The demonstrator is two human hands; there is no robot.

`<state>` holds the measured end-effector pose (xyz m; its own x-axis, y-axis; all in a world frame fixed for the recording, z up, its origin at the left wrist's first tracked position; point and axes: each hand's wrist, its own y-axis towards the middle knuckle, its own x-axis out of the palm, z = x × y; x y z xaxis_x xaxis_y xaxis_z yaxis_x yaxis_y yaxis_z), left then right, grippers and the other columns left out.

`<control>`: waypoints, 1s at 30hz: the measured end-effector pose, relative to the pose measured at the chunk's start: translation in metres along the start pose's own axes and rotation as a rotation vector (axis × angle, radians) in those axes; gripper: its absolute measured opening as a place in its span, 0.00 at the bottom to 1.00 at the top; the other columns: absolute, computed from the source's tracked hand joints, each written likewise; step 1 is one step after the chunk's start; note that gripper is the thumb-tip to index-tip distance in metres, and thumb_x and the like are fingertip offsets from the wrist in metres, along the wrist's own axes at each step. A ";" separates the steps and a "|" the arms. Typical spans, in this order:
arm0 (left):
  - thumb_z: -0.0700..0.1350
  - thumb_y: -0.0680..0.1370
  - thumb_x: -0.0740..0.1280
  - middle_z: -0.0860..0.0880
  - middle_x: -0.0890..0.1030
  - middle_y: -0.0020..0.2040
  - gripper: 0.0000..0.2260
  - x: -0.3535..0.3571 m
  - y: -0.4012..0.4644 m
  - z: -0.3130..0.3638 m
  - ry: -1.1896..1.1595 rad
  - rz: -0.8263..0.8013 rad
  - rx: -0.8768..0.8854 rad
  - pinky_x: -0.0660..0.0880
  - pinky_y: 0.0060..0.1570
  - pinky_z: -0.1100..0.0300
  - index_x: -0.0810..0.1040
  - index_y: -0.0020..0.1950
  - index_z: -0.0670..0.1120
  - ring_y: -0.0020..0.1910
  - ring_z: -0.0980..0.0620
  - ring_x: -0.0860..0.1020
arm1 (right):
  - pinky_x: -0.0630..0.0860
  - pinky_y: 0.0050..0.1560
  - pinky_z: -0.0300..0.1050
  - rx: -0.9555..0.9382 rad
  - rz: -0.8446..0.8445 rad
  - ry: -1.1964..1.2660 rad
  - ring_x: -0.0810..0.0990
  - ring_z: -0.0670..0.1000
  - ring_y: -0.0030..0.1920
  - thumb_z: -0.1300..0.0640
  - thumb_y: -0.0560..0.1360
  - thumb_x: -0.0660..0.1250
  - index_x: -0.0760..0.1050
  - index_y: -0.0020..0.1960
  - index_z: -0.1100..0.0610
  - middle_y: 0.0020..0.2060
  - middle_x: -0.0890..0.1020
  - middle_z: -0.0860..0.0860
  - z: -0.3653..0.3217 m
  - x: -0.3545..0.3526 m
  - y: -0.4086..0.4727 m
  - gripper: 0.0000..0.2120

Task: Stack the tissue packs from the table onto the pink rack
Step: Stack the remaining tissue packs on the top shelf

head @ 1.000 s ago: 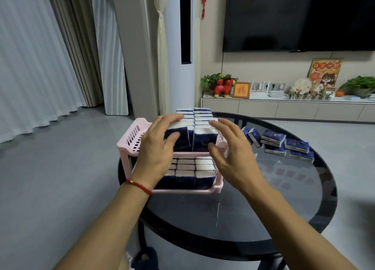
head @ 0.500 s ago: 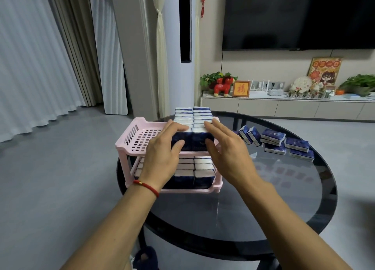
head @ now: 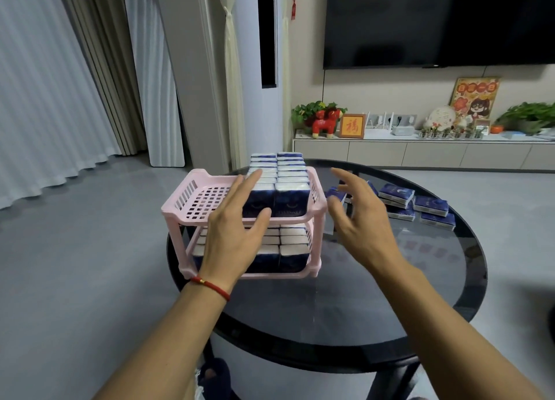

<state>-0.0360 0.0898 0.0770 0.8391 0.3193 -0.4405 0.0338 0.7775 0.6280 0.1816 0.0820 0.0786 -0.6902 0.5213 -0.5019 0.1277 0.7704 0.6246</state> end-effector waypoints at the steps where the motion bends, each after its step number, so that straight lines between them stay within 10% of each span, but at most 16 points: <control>1: 0.41 0.78 0.73 0.48 0.70 0.78 0.31 0.001 -0.001 0.000 0.019 0.006 -0.004 0.65 0.77 0.51 0.68 0.79 0.56 0.79 0.51 0.64 | 0.70 0.60 0.40 0.043 0.009 -0.018 0.74 0.43 0.58 0.56 0.82 0.64 0.68 0.75 0.51 0.67 0.76 0.48 0.008 -0.004 -0.001 0.22; 5: 0.39 0.78 0.72 0.42 0.69 0.77 0.27 0.001 -0.011 0.013 0.181 0.153 0.083 0.56 0.73 0.72 0.71 0.76 0.44 0.77 0.44 0.66 | 0.75 0.65 0.51 0.211 -0.068 -0.138 0.77 0.53 0.64 0.58 0.80 0.65 0.72 0.71 0.55 0.65 0.79 0.53 0.051 -0.016 -0.009 0.19; 8: 0.32 0.74 0.71 0.38 0.76 0.66 0.18 0.014 -0.027 0.035 0.211 0.228 0.364 0.65 0.75 0.59 0.79 0.65 0.37 0.69 0.40 0.73 | 0.75 0.67 0.56 0.383 -0.212 -0.217 0.77 0.56 0.65 0.57 0.80 0.66 0.72 0.71 0.56 0.67 0.77 0.56 0.080 -0.027 -0.017 0.20; 18: 0.45 0.79 0.64 0.46 0.75 0.66 0.17 0.173 -0.052 0.029 0.142 -0.683 0.298 0.69 0.70 0.49 0.76 0.67 0.45 0.69 0.46 0.70 | 0.75 0.66 0.55 0.619 -0.213 -0.339 0.78 0.58 0.64 0.57 0.80 0.67 0.70 0.73 0.59 0.69 0.75 0.58 0.162 -0.045 -0.028 0.23; 23: 0.59 0.76 0.47 0.44 0.72 0.74 0.32 0.219 -0.039 0.007 0.332 -0.743 0.272 0.60 0.77 0.47 0.73 0.73 0.46 0.75 0.44 0.67 | 0.71 0.67 0.59 0.554 -0.022 -0.536 0.72 0.62 0.67 0.56 0.79 0.65 0.67 0.74 0.59 0.69 0.73 0.60 0.196 -0.034 0.001 0.24; 30: 0.57 0.78 0.52 0.48 0.74 0.70 0.26 0.230 -0.043 -0.004 0.292 -0.658 0.283 0.62 0.74 0.51 0.76 0.70 0.48 0.71 0.48 0.69 | 0.57 0.72 0.67 0.461 -0.117 -0.708 0.50 0.62 0.79 0.46 0.81 0.63 0.58 0.80 0.46 0.80 0.57 0.55 0.237 -0.018 0.084 0.29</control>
<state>0.1534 0.1317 -0.0543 0.4224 -0.0003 -0.9064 0.6462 0.7014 0.3009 0.3733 0.2247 -0.0014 -0.1283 0.4178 -0.8994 0.4663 0.8259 0.3171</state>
